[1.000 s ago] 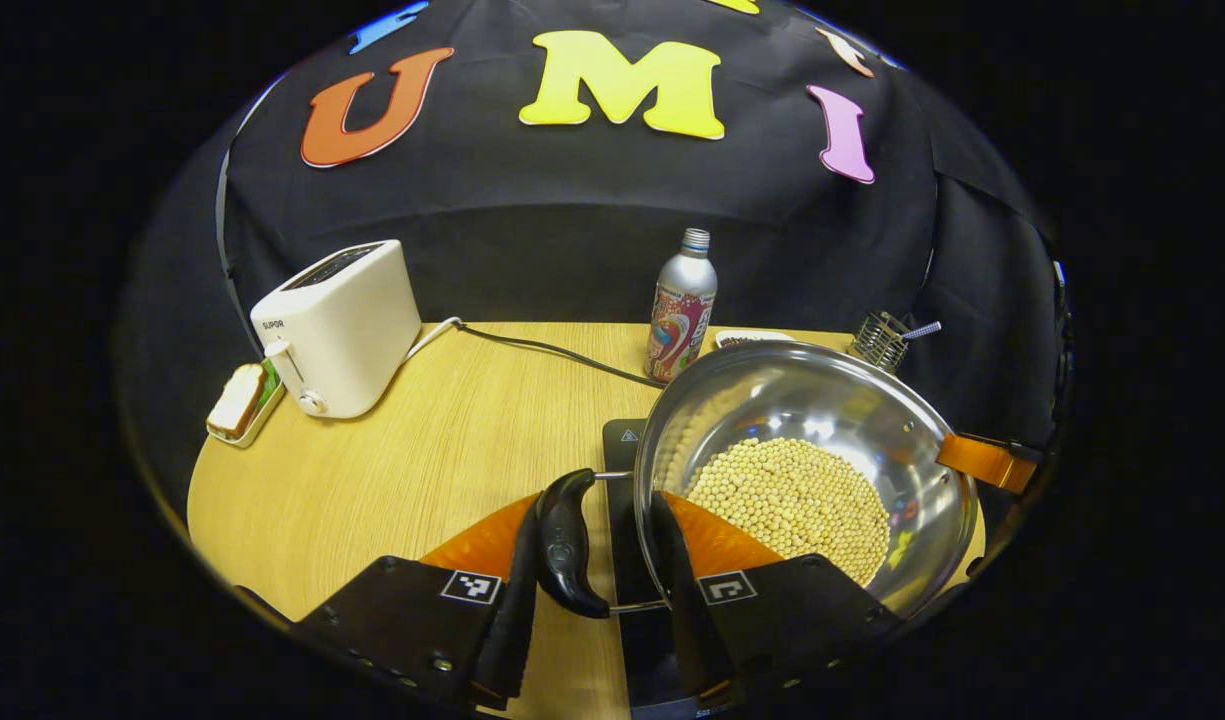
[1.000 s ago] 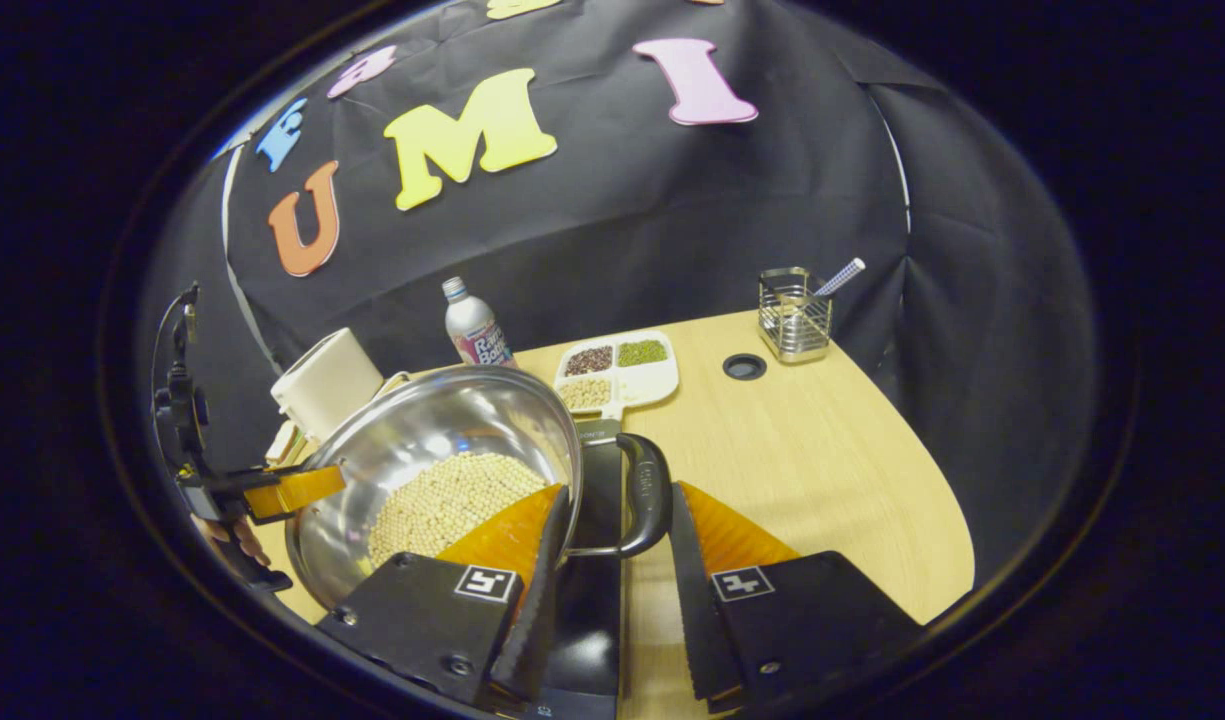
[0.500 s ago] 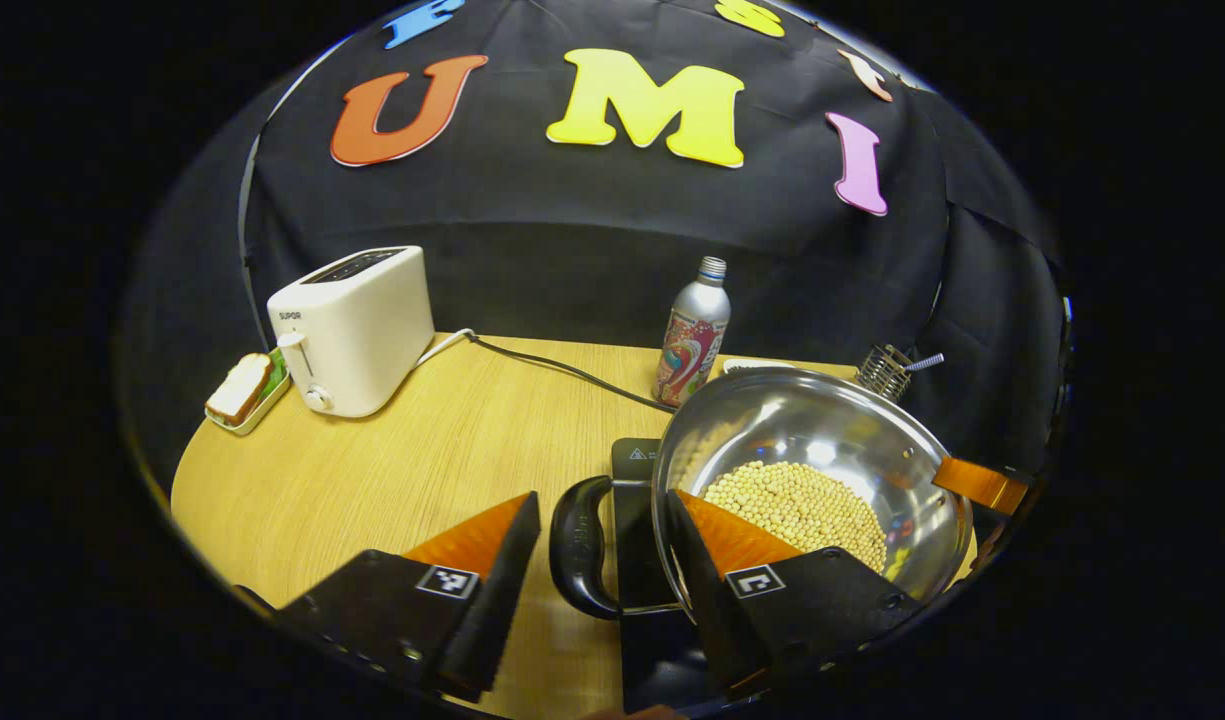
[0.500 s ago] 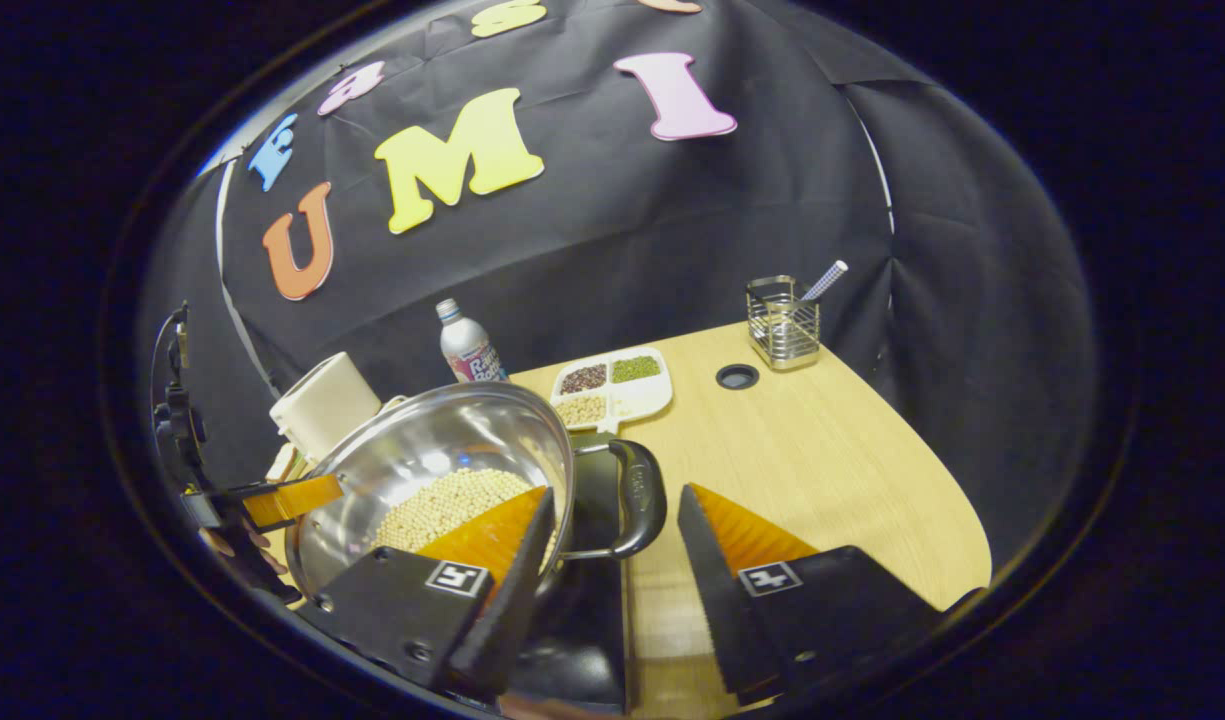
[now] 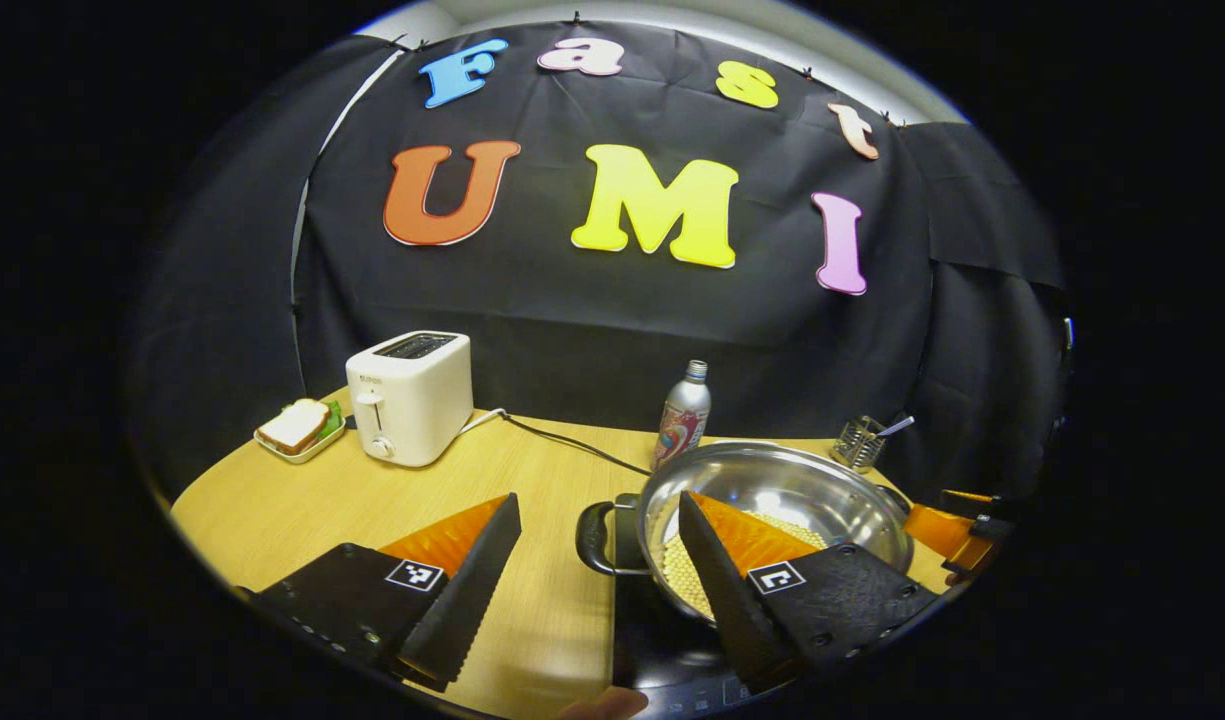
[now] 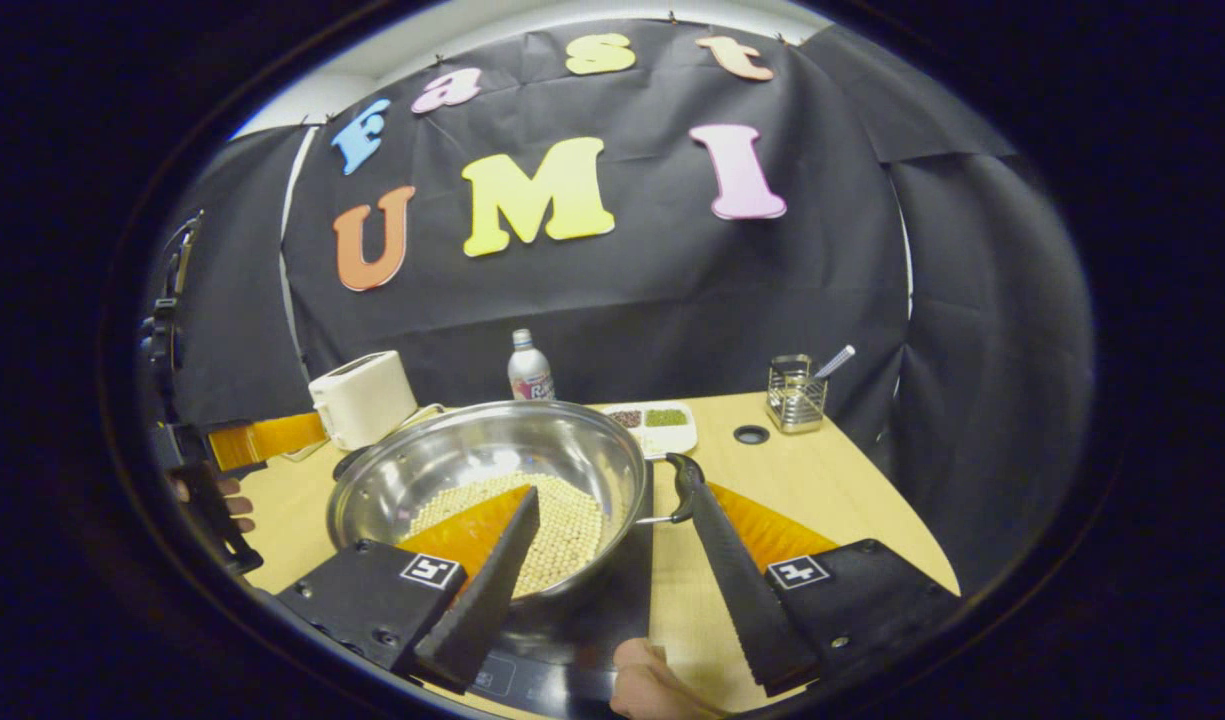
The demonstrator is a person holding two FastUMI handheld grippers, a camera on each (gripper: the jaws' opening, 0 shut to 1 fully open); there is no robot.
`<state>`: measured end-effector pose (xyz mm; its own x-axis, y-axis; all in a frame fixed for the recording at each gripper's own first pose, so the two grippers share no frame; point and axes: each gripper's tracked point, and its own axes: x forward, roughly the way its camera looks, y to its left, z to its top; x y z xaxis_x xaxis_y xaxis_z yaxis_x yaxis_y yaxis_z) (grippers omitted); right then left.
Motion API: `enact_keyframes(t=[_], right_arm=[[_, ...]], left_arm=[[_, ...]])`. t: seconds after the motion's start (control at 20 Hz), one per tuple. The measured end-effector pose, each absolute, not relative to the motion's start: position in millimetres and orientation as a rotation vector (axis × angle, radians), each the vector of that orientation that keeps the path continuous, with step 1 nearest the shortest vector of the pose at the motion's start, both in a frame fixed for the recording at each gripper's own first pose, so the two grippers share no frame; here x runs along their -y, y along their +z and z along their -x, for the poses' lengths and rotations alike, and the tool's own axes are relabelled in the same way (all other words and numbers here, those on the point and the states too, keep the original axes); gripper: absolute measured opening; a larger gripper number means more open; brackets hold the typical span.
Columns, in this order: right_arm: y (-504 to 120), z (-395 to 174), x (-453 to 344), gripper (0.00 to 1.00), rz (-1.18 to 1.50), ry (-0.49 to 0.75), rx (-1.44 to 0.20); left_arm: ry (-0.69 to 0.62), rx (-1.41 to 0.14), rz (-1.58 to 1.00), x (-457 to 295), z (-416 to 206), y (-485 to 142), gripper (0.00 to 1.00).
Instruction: First push the handle of the pot to place it horizontally, then grasp the pot with both hands and set it on the induction cooktop.
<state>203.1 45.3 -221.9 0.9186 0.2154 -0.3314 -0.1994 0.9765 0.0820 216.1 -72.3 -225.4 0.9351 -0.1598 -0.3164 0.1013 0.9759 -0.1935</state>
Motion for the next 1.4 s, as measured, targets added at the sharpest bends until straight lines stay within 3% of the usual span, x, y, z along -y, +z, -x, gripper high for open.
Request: enact_keyframes(t=[0.55, 1.4], right_arm=[[-176, -92, -32, 0.97, -0.053, 0.162, -0.191], [-44, 48, 31, 0.96, -0.101, 0.033, -0.044]], left_arm=[[-0.106, -0.244, 0.176, 45, -87, -184, 0.94], [-0.088, -0.037, -0.014, 16, 38, -50, 0.93]])
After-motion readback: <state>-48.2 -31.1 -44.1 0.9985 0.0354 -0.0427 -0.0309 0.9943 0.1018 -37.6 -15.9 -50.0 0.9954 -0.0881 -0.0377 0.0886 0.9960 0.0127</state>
